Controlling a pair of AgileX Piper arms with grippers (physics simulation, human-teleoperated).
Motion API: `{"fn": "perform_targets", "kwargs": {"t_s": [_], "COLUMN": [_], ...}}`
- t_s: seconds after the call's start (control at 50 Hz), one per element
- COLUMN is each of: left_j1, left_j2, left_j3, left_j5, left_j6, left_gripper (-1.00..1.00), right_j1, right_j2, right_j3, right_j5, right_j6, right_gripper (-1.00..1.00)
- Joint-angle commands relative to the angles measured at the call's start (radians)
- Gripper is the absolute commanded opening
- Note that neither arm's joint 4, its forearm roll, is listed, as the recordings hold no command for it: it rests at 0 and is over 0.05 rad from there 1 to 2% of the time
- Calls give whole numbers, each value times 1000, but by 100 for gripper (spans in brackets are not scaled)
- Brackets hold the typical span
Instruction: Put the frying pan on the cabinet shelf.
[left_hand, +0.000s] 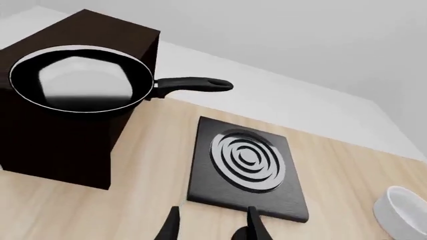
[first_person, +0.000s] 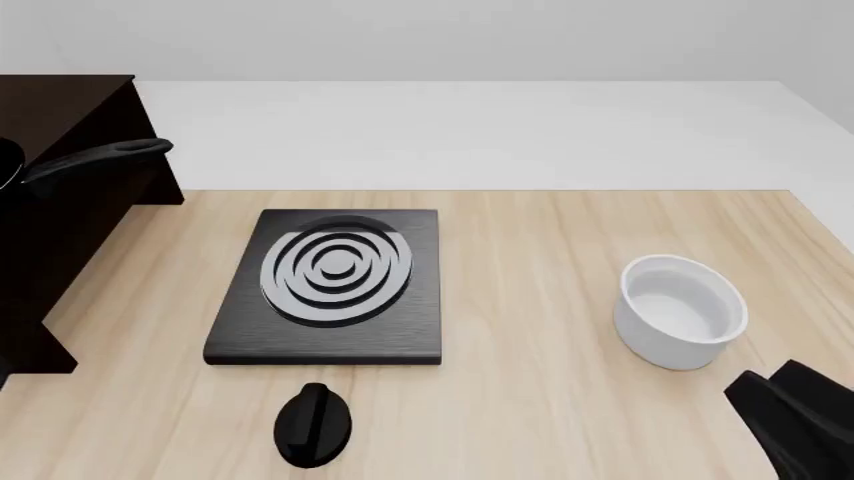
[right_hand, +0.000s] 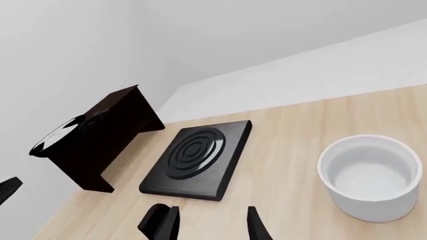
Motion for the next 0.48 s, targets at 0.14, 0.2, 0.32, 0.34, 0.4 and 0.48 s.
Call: {"fn": "perform_targets", "kwargs": {"t_s": [0.14, 0.2, 0.32, 0.34, 0.4, 0.48], "left_j1": [3, 3, -1, -1, -4, 1], "left_j2": [-54, -53, -54, -54, -54, -54], "left_j3": [-20, -21, -24, -27, -42, -59], "left_j5": [83, 83, 102, 107, 122, 134], "left_j6": [22, 23, -3, -5, -2, 36], "left_gripper": [100, 100, 100, 100, 100, 100], "right_j1": [0, 0, 0, 0, 0, 8], "right_j2": [0, 0, 0, 0, 0, 0], "right_j3": [26, 28, 42, 43, 46, 48], "right_j5": [-31, -33, -48, -50, -54, -56], "right_j6": [11, 12, 15, 15, 16, 17], "right_gripper": [100, 100, 100, 100, 100, 100]}}
